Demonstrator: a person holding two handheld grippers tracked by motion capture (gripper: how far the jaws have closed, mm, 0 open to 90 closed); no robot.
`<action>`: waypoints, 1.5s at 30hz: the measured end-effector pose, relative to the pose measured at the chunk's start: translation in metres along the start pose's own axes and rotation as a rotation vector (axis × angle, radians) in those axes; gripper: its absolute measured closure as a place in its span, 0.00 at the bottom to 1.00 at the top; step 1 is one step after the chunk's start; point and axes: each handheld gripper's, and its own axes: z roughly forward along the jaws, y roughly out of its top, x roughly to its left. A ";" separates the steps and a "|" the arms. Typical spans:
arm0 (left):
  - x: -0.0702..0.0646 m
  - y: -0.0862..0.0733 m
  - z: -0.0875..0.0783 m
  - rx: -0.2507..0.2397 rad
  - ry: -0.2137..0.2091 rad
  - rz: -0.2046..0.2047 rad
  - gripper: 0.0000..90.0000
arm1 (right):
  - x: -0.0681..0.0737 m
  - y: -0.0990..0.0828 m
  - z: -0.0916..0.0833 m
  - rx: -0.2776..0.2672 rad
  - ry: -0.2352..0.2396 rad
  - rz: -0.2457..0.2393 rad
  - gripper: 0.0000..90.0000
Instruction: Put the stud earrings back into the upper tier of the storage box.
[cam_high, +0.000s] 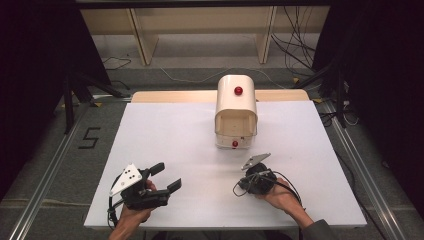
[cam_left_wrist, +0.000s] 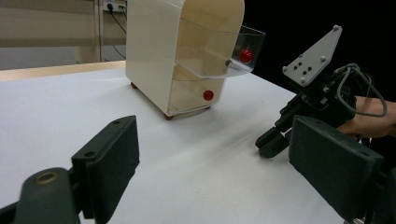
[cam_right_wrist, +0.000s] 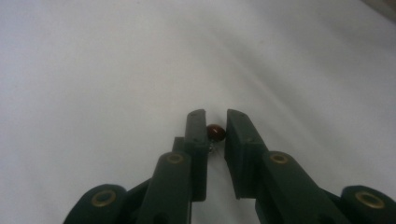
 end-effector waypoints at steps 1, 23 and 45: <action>0.000 0.000 0.000 0.001 0.001 -0.001 0.18 | -0.001 0.000 -0.001 -0.009 0.003 -0.006 0.88; 0.000 0.000 0.000 -0.003 0.000 -0.002 0.18 | -0.003 0.017 -0.049 -0.179 0.027 0.013 0.88; 0.000 0.000 0.000 0.001 0.004 -0.001 0.18 | -0.002 0.038 -0.082 -0.304 0.029 -0.003 0.88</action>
